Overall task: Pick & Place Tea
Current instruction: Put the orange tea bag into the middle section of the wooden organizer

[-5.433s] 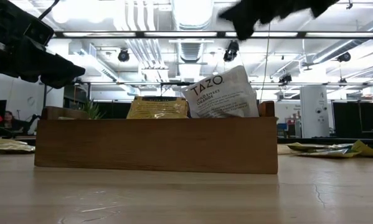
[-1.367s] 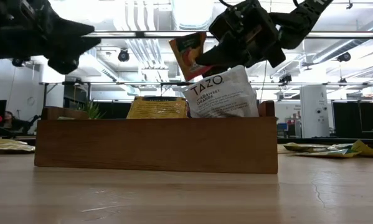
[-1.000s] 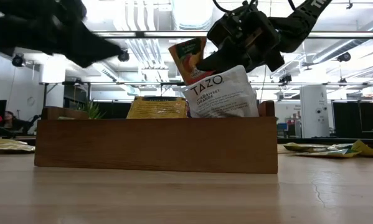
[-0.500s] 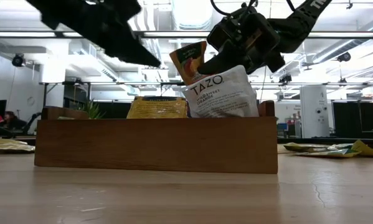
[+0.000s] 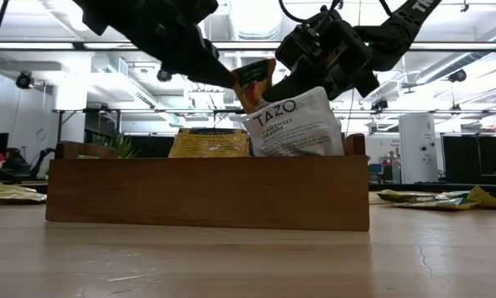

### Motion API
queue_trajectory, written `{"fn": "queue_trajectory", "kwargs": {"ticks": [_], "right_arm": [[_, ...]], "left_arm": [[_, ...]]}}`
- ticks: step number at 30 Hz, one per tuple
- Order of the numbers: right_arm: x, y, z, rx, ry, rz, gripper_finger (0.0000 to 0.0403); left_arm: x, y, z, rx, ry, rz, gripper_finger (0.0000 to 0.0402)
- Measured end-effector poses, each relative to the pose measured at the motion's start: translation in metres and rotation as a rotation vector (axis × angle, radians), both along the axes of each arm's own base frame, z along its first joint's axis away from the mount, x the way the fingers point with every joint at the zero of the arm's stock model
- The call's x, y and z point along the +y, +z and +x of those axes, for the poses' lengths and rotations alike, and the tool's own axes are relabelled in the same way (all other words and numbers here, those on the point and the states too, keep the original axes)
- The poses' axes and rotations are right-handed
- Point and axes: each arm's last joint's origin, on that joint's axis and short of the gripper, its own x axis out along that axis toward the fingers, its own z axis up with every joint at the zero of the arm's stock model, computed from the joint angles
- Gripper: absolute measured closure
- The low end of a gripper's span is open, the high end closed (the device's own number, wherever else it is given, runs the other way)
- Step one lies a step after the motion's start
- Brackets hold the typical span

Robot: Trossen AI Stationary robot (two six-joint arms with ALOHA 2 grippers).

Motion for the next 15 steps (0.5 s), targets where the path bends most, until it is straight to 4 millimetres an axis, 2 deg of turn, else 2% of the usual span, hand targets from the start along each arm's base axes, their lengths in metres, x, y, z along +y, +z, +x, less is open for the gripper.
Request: {"fn": "queue_trajectory", "kwargs": {"ticks": [9,12,15], "right_arm": [[0.0,0.0,0.0,-0.003,0.001,-0.004,0.039],[0.0,0.0,0.0,0.0,0.001,-0.003,0.039],[0.0,-0.001,-0.001,0.011,0.003,-0.003,0.039]], "left_arm": [[-0.003,0.002,0.014,0.0,-0.026,-0.014,0.0289],[-0.003,-0.002,0.017,0.021,-0.032,-0.001,0.0323],[-0.004,-0.005,0.018,0.028,-0.052,0.024,0.0384]]}}
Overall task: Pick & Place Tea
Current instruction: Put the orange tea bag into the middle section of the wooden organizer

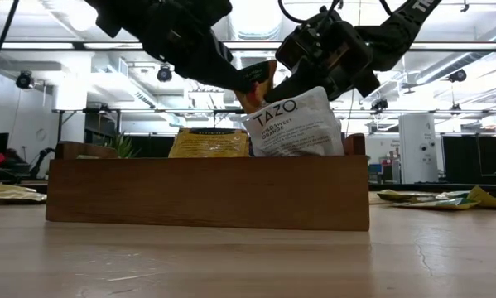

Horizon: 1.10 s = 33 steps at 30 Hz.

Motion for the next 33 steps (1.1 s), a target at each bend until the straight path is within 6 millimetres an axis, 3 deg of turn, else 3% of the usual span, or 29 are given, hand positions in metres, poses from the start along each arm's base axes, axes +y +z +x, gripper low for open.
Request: {"fn": "queue_trajectory", "kwargs": {"ticks": [10,18,25,33], "right_arm": [[-0.001,0.001,0.0,-0.038,0.021,-0.048,0.0383],[-0.006,0.002,-0.002,-0.054,0.011,-0.081,0.0301],[-0.022,0.016,-0.01,-0.04,-0.077,-0.023,0.0262],[-0.03,0.035,-0.019,-0.038,-0.146,0.053,0.0257]], "left_arm": [[0.0,0.005,-0.004,0.002,-0.004,-0.008,0.0401],[-0.005,0.009,-0.011,0.119,0.005,-0.105,0.0401],[-0.031,0.02,-0.014,0.148,-0.082,-0.173,0.0401],[-0.051,0.028,-0.021,0.282,-0.115,-0.329,0.0401]]}}
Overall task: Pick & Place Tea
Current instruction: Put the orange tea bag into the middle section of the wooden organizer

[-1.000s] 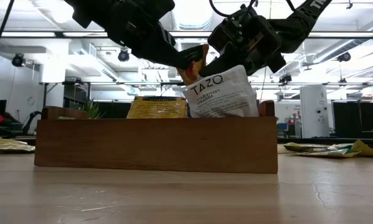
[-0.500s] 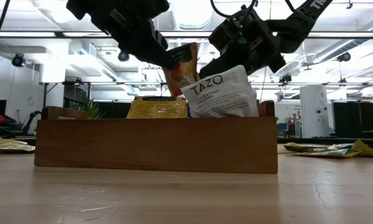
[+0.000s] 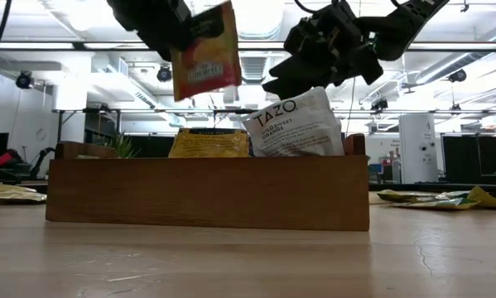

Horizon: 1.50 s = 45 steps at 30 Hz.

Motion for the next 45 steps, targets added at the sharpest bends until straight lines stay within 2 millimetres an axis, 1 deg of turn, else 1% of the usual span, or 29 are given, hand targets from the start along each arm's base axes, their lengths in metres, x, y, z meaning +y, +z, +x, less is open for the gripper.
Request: {"fn": "queue_trajectory", "kwargs": {"ticks": [6,12,14,20,24,27,35,40,45], "right_arm": [[-0.001,-0.003,-0.002,0.061,-0.023,0.058,0.0268],[0.0,-0.007,-0.006,0.126,-0.025,0.069,0.0276],[0.001,-0.003,-0.007,0.114,-0.025,0.065,0.0278],[0.004,0.018,-0.015,0.033,-0.019,0.015,0.0273],[0.007,0.029,-0.024,-0.007,-0.019,0.001,0.0268],[0.009,0.032,-0.031,-0.015,-0.019,-0.003,0.0266],[0.014,0.039,-0.049,-0.035,-0.043,-0.029,0.0275],[0.015,0.041,-0.053,-0.039,-0.049,-0.04,0.0281],[0.014,0.038,-0.053,-0.026,-0.064,-0.045,0.028]], "left_arm": [[-0.004,-0.003,-0.001,0.04,0.032,-0.049,0.0401],[-0.005,-0.016,0.006,0.096,0.063,-0.064,0.0401],[-0.006,-0.023,0.009,0.118,0.07,-0.062,0.0401],[-0.008,-0.039,0.015,0.176,0.097,-0.068,0.0401],[-0.009,-0.045,0.019,0.187,0.109,-0.077,0.0401],[-0.011,-0.049,0.024,0.178,0.101,-0.088,0.0401],[-0.014,-0.067,0.03,0.238,0.084,-0.108,0.0402],[-0.015,-0.076,0.033,0.27,0.093,-0.111,0.0402],[-0.015,-0.077,0.034,0.266,0.088,-0.109,0.0401]]}}
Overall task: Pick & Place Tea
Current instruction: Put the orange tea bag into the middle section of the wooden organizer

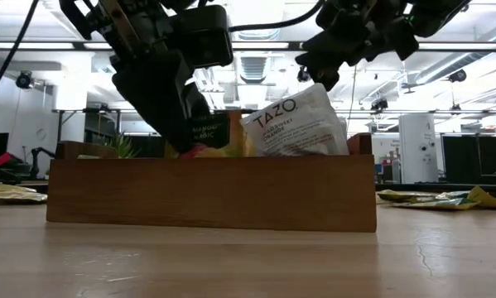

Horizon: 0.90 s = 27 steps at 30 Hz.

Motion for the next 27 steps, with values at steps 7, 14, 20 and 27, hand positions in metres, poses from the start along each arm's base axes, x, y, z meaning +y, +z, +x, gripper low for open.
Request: {"fn": "queue_trajectory", "kwargs": {"ticks": [7,14,20,27], "right_arm": [[0.0,-0.003,-0.001,0.003,0.004,-0.009,0.0271],[0.0,-0.003,-0.001,0.005,0.004,-0.007,0.0271],[0.001,-0.004,-0.001,-0.008,0.016,-0.033,0.0279],[0.005,-0.006,-0.011,-0.144,0.022,-0.079,0.028]], "left_arm": [[0.001,0.008,-0.004,-0.011,-0.01,-0.013,0.0401],[0.0,0.009,-0.005,-0.006,-0.055,-0.058,0.0351],[0.0,0.009,-0.005,-0.012,-0.042,-0.039,0.0286],[0.002,0.009,-0.004,-0.002,-0.014,-0.053,0.0256]]}}
